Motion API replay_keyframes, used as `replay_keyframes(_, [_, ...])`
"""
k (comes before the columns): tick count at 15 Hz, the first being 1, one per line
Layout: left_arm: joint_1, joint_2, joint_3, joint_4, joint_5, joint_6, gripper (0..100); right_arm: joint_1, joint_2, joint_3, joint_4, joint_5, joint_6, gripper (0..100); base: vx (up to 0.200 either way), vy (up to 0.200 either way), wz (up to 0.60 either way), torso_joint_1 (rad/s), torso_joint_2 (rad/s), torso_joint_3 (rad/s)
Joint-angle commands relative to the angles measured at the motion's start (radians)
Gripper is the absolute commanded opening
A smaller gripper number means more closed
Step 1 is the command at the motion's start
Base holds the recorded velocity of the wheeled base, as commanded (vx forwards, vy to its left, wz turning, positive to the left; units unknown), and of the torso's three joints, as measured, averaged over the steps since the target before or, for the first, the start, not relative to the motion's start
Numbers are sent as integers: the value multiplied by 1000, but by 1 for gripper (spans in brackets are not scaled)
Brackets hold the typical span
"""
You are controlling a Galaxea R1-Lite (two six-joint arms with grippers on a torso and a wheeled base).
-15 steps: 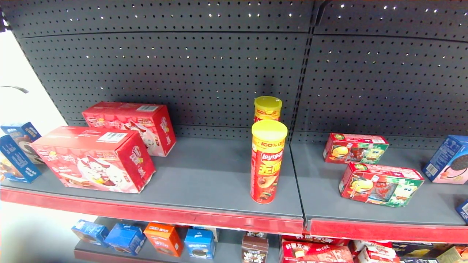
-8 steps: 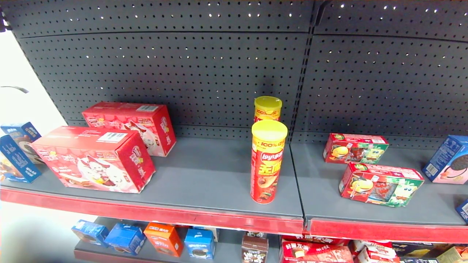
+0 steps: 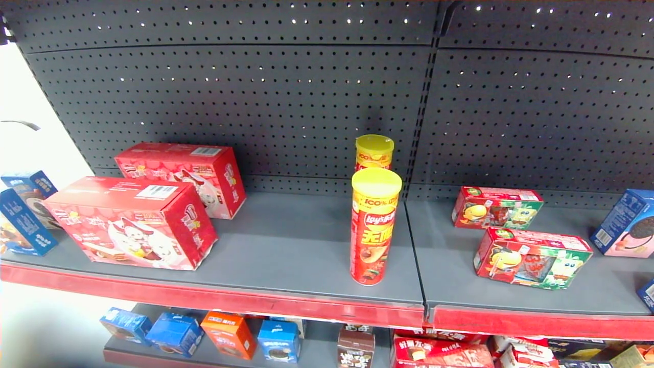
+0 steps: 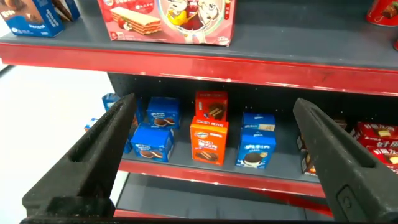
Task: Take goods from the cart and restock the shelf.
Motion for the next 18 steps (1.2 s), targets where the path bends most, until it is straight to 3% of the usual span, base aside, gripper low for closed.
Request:
replay_keyframes(1, [0, 5, 0, 0, 0, 0, 100, -5, -2, 0, 0, -1, 0, 100, 0, 0, 0, 0, 0, 0])
replay_keyframes(11, [3, 3, 0, 0, 2, 1, 100, -68, -20, 24, -5, -3, 0, 100, 0, 0, 0, 0, 0, 0])
replay_keyframes(18, [2, 5, 0, -2, 0, 0, 100, -243, -102, 37, -3, 26, -112, 100, 0, 0, 0, 0, 0, 0])
